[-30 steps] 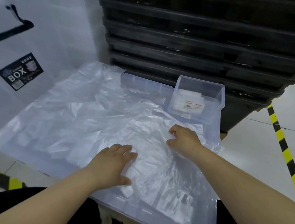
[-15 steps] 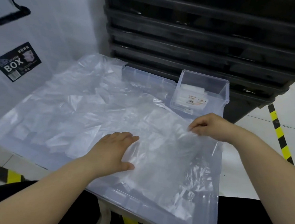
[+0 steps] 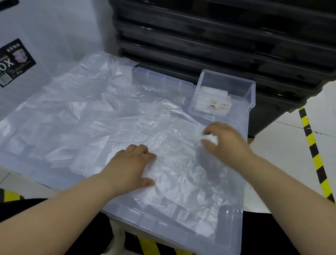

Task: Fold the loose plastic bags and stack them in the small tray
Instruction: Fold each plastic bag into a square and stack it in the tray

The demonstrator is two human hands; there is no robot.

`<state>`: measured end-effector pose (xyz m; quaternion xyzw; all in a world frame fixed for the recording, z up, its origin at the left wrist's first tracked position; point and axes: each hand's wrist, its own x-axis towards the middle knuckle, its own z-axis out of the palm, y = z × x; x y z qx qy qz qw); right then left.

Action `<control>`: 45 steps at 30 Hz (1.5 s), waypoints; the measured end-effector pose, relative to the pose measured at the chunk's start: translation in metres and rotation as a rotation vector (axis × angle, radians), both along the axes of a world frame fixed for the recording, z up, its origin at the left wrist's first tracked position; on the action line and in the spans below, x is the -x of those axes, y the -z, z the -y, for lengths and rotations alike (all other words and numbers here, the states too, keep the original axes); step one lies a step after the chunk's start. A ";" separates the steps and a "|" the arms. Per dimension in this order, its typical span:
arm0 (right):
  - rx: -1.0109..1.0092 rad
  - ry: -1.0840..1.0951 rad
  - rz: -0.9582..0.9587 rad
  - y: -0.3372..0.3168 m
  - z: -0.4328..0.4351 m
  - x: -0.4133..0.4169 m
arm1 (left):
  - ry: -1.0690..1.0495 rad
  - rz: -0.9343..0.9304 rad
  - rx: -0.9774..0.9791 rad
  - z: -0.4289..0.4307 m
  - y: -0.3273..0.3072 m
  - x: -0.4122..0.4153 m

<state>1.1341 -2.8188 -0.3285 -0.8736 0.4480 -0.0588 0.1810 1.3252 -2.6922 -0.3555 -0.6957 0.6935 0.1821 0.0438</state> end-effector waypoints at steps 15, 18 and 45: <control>0.146 -0.321 -0.135 0.042 -0.102 -0.026 | -0.326 -0.194 0.203 0.009 -0.009 -0.026; 0.180 -0.301 -0.104 0.040 -0.097 -0.027 | -0.378 -0.206 0.237 0.006 -0.019 -0.035; 0.014 -0.313 0.144 0.019 -0.081 -0.022 | 0.216 -0.010 0.616 0.009 -0.007 -0.016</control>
